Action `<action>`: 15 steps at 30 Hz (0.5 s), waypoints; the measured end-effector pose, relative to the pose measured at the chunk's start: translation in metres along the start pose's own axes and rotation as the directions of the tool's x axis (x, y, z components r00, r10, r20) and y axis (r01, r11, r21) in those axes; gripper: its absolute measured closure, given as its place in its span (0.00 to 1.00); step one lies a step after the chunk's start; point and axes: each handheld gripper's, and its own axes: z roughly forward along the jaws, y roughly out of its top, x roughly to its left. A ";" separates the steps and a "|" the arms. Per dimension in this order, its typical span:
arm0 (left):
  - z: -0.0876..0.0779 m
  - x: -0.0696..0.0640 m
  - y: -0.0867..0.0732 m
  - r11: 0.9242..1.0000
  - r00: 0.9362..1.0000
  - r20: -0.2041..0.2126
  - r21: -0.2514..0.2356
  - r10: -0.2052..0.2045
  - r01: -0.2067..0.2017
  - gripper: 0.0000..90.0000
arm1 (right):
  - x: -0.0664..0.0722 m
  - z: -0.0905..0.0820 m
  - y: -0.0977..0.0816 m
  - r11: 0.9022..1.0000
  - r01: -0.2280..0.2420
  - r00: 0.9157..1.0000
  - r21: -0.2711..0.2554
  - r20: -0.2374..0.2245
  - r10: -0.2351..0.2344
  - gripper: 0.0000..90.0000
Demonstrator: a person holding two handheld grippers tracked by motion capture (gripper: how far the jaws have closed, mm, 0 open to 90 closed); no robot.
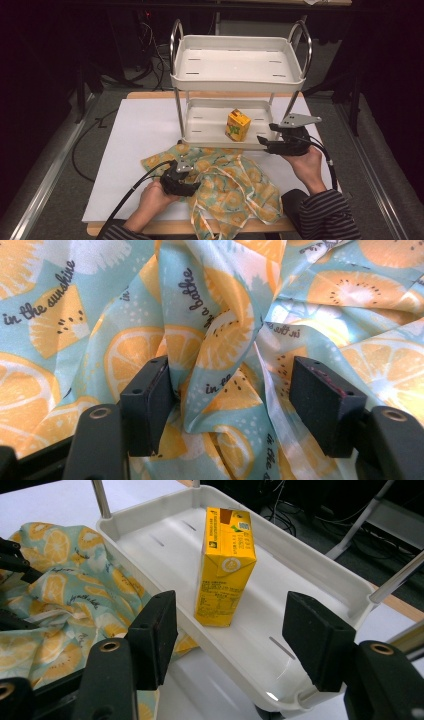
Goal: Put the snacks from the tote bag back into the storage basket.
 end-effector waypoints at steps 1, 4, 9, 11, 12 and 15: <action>0.000 0.000 0.000 1.000 1.000 0.000 0.000 -0.001 0.001 0.38 | 0.000 -0.002 -0.001 1.000 0.000 1.000 0.002 0.000 0.000 0.44; 0.000 0.000 0.000 1.000 1.000 0.004 0.000 -0.001 0.001 0.38 | 0.001 -0.006 -0.004 1.000 0.006 1.000 -0.025 0.012 -0.006 0.45; 0.000 0.000 0.000 1.000 1.000 0.003 -0.001 -0.002 0.002 0.38 | -0.003 -0.012 -0.014 0.999 -0.025 1.000 -0.036 0.001 0.025 0.45; 0.000 0.000 0.000 1.000 1.000 0.003 -0.001 -0.001 0.001 0.38 | -0.004 -0.015 -0.019 0.999 -0.035 0.999 -0.035 0.005 0.035 0.45; 0.000 0.000 0.000 1.000 1.000 0.003 0.000 -0.002 0.002 0.38 | -0.005 -0.016 -0.020 0.999 -0.038 0.999 -0.032 0.004 0.038 0.45; 0.000 0.001 0.000 1.000 1.000 0.005 0.001 -0.002 0.002 0.38 | -0.006 -0.020 -0.024 0.998 -0.042 0.999 -0.037 0.007 0.042 0.45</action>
